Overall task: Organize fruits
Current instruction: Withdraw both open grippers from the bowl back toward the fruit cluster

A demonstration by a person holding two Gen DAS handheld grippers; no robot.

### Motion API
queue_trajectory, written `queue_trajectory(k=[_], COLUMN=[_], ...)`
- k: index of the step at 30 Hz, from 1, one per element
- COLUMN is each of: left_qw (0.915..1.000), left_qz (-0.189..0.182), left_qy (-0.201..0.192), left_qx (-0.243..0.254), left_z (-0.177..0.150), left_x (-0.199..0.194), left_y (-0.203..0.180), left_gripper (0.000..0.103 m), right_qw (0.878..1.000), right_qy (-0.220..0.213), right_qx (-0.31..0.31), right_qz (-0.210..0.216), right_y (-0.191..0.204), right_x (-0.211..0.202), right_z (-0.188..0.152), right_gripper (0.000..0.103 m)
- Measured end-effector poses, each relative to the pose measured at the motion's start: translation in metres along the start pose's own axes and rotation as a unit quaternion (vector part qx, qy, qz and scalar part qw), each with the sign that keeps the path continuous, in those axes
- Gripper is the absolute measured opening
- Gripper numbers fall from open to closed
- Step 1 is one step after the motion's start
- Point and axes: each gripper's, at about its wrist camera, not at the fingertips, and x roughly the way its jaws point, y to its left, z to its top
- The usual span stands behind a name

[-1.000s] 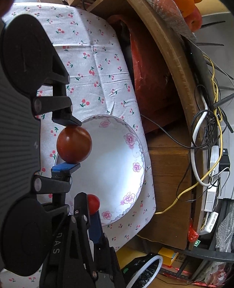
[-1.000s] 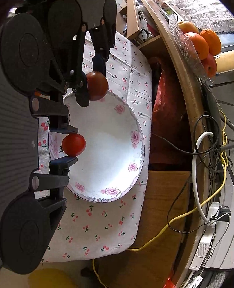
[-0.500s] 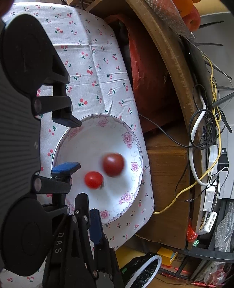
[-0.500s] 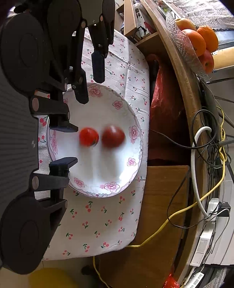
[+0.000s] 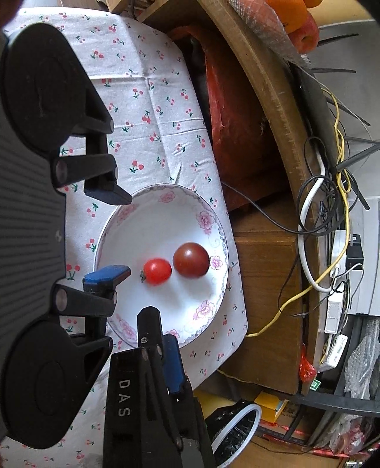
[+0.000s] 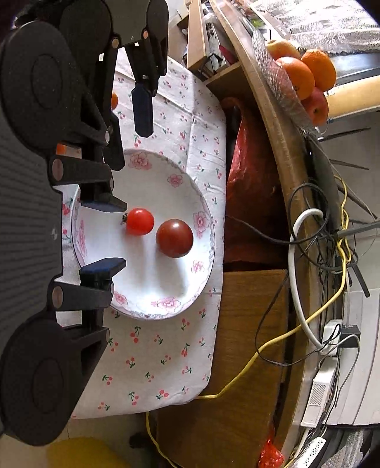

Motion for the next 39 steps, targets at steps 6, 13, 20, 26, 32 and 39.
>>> queue_trajectory(k=[6,13,20,26,32,39], left_qw=[1.0000,1.0000,0.9999,0.9998,0.9994,0.9983], left_qz=[0.001,0.000,0.001,-0.002,-0.009,-0.008], left_qy=[0.000,0.000,0.006,0.013,0.026,0.042], left_qx=[0.006,0.008,0.011,0.017,0.022,0.040], left_z=[-0.009,-0.022,-0.039,-0.055,-0.070,-0.081], left_x=[-0.013,-0.030,-0.045,-0.055,-0.057,-0.049], left_y=[0.003,0.013,0.024,0.033,0.041,0.041], left_gripper=[0.053,0.053,0.053,0.053,0.053,0.053], right_qw=[1.000,0.999,0.996,0.993,0.989,0.986], right_qy=[0.007,0.018,0.039,0.058,0.076,0.088], right_qx=[-0.012,-0.027,-0.055,-0.084,-0.106,-0.121], right_qz=[0.016,0.038,0.054,0.063,0.070,0.073], right_y=[0.011,0.025,0.040,0.049,0.056,0.061], right_x=[-0.006,-0.010,-0.010,-0.008,0.000,0.008], right_z=[-0.005,-0.011,-0.025,-0.035,-0.042,-0.046], right_gripper=[0.032,0.036,0.036,0.036,0.036,0.036])
